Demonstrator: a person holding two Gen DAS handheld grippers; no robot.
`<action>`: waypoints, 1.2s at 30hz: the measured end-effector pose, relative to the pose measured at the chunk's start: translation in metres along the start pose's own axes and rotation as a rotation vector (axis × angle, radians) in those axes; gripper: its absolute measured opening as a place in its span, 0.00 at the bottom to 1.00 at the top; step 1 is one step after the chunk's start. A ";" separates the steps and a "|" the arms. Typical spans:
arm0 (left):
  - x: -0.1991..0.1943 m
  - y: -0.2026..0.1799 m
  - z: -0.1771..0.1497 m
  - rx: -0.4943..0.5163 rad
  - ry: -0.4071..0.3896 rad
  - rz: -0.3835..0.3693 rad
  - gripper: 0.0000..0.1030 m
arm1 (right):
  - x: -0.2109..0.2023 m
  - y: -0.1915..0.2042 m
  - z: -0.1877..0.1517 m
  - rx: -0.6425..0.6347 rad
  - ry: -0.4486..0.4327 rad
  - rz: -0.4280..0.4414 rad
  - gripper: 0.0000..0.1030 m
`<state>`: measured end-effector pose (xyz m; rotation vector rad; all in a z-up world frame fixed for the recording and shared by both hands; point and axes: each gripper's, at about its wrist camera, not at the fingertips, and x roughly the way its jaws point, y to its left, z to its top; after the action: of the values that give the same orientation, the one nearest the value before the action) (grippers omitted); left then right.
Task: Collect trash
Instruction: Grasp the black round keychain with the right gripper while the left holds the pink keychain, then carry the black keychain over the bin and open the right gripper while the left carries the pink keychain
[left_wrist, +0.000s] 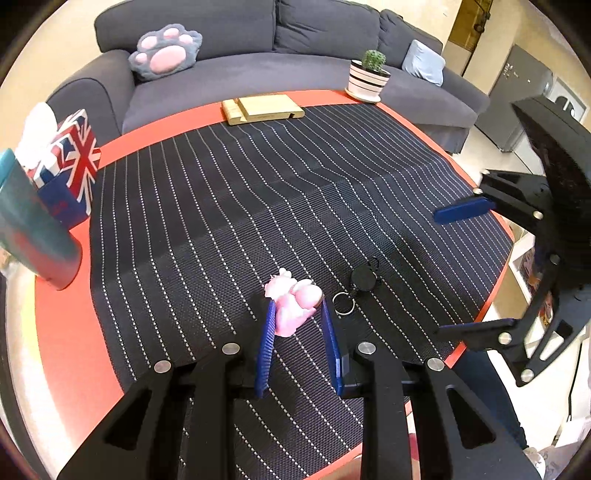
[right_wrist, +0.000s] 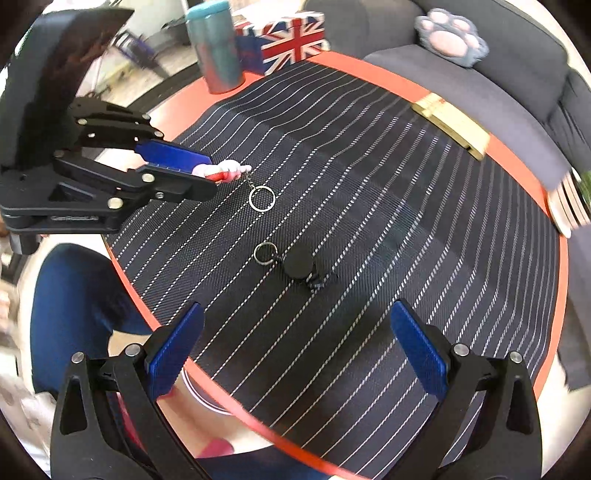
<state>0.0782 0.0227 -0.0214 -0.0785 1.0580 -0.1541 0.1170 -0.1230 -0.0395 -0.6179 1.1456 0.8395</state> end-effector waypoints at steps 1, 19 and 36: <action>0.000 0.001 -0.001 -0.003 0.000 -0.001 0.24 | 0.003 0.001 0.003 -0.018 0.008 0.006 0.96; 0.004 0.018 -0.013 -0.040 0.008 -0.007 0.19 | 0.055 0.010 0.030 -0.230 0.098 -0.010 0.56; 0.003 0.016 -0.015 -0.035 -0.001 -0.009 0.18 | 0.047 0.001 0.022 -0.081 0.060 0.015 0.24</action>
<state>0.0678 0.0380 -0.0332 -0.1148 1.0595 -0.1438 0.1365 -0.0933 -0.0777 -0.7064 1.1761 0.8891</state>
